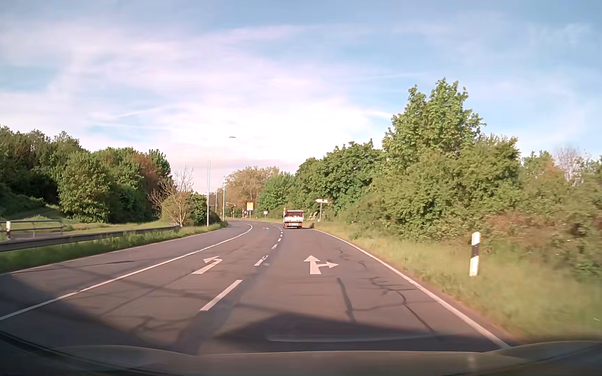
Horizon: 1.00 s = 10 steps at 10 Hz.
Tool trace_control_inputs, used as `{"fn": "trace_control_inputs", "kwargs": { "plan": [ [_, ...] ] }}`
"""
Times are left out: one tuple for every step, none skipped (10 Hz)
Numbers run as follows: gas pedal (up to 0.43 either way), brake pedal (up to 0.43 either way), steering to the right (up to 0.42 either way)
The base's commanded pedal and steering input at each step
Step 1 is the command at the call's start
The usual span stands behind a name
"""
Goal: Follow the waypoints while adhering to traffic rules and regulations
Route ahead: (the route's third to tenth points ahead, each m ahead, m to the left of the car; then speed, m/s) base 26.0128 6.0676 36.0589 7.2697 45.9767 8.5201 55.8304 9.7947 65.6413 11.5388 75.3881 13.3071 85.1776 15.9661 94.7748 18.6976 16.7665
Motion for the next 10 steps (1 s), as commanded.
{"fn": "trace_control_inputs", "kwargs": {
  "plan": [
    [0.000,0.000,-0.017],
    [0.000,0.000,-0.016],
    [0.000,0.000,-0.016],
    [0.000,0.000,-0.017],
    [0.000,0.000,-0.017],
    [0.000,0.000,-0.017],
    [0.000,0.000,-0.016],
    [0.000,0.000,-0.017],
    [0.000,0.000,-0.017],
    [0.000,0.000,-0.016]
  ]
}}
